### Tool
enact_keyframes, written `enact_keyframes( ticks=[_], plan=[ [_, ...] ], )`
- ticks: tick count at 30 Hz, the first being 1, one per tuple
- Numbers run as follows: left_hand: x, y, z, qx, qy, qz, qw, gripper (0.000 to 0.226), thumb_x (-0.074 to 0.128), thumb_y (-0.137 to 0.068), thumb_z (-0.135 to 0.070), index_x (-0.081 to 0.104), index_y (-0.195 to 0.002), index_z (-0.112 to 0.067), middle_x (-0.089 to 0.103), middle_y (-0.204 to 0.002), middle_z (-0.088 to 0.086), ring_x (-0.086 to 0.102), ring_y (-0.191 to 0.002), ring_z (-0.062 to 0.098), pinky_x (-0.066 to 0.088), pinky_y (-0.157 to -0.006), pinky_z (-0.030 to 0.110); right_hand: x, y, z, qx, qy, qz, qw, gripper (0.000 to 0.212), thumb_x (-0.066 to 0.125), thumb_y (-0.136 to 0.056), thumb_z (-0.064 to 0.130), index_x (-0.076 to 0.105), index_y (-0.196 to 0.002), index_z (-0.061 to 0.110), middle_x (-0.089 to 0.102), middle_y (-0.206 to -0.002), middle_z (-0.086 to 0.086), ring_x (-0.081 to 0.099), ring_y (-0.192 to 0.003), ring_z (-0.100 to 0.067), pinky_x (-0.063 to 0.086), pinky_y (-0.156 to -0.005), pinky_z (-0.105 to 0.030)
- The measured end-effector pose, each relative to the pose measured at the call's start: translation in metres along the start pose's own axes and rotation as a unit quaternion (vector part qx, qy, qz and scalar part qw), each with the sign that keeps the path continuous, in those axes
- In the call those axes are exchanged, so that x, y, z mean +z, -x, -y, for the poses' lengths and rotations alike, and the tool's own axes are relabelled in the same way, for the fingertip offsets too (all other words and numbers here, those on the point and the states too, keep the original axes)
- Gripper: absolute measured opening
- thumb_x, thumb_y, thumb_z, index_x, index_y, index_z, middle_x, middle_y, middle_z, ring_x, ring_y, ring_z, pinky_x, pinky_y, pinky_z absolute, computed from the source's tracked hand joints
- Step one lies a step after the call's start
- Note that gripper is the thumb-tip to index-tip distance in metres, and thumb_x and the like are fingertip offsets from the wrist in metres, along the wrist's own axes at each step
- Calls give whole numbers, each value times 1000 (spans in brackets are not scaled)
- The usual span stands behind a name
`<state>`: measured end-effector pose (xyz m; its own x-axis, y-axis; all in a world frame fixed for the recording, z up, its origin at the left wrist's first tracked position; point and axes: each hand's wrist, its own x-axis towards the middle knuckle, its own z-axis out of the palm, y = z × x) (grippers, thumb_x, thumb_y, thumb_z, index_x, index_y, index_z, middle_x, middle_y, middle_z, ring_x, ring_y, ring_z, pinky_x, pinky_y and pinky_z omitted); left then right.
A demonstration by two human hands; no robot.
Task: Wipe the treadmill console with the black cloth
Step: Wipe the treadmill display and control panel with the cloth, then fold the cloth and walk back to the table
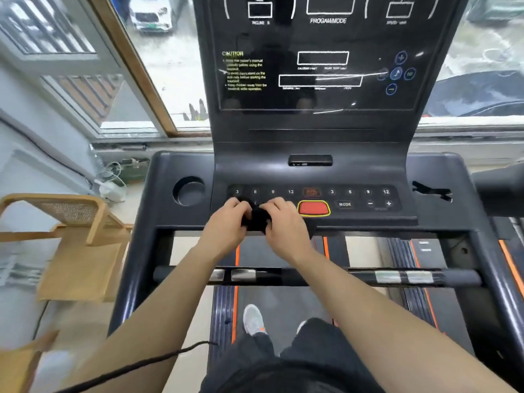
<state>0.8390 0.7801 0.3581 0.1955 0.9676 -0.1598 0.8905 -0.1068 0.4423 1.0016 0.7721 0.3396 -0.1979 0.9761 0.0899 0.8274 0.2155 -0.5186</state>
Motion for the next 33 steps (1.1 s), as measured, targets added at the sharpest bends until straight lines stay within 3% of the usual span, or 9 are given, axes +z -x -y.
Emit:
enact_keyframes(
  ticks=[4,9,13,16,19,22,28,31,33],
  plan=[
    [-1,18,-20,-23,79,-12,997,24,59,-83,-10,65,-100,-26,65,-98,-7,61,-92,18,50,-79,34,-30,10,-16,76,-103,35,991,32,49,-85,2,72,-100,18,69,-100,-2,62,-92,-23,52,-76,-37],
    [7,40,-61,-114,218,-28,969,19,60,-85,-9,60,-88,-27,63,-70,-18,57,-67,-5,39,-61,10,-60,27,-44,218,-322,104,916,18,51,-84,9,67,-89,10,64,-83,1,59,-82,-16,44,-73,-29],
    [21,56,-98,-193,362,-34,911,12,54,-93,-14,61,-92,-25,64,-90,-6,61,-94,16,46,-83,27,-86,46,-52,197,-415,127,879,29,49,-87,-1,43,-62,12,44,-62,2,40,-52,-5,34,-53,-24],
    [30,80,-121,-205,416,-52,884,21,59,-89,-41,58,-105,-27,64,-109,-3,61,-113,21,45,-101,38,-99,60,-50,174,-424,178,871,35,47,-95,4,48,-61,12,51,-53,11,44,-48,-2,36,-49,-18],
    [31,113,-134,-187,389,-91,898,45,67,-83,-51,50,-120,-31,64,-97,-5,66,-97,18,52,-89,38,-101,76,-43,168,-422,228,861,29,50,-97,14,64,-72,7,63,-64,2,56,-57,-8,44,-55,-22],
    [30,141,-133,-195,330,-151,911,19,64,-89,-40,56,-106,-35,65,-94,-5,66,-92,17,54,-86,42,-99,90,-34,156,-434,249,852,32,53,-95,15,60,-65,15,61,-63,0,53,-58,-11,41,-59,-27],
    [14,195,-122,-226,228,-260,911,9,59,-96,-17,68,-92,-17,63,-98,-4,59,-92,13,48,-81,24,-79,113,-7,85,-214,355,906,25,63,-90,30,63,-72,12,61,-74,-10,53,-70,-26,39,-66,-32],
    [9,225,-119,-254,245,-244,903,23,55,-98,-19,61,-76,-20,59,-75,-5,53,-73,13,40,-62,20,-70,131,14,-28,-205,225,952,12,67,-82,22,72,-91,25,71,-99,2,64,-93,-15,46,-78,-25],
    [10,253,-108,-287,270,-243,886,26,52,-98,-21,56,-73,-13,55,-71,-1,51,-69,17,39,-61,30,-70,151,39,-48,-281,190,939,19,61,-82,10,69,-85,28,69,-88,4,61,-81,-11,47,-73,-23]
  ],
)
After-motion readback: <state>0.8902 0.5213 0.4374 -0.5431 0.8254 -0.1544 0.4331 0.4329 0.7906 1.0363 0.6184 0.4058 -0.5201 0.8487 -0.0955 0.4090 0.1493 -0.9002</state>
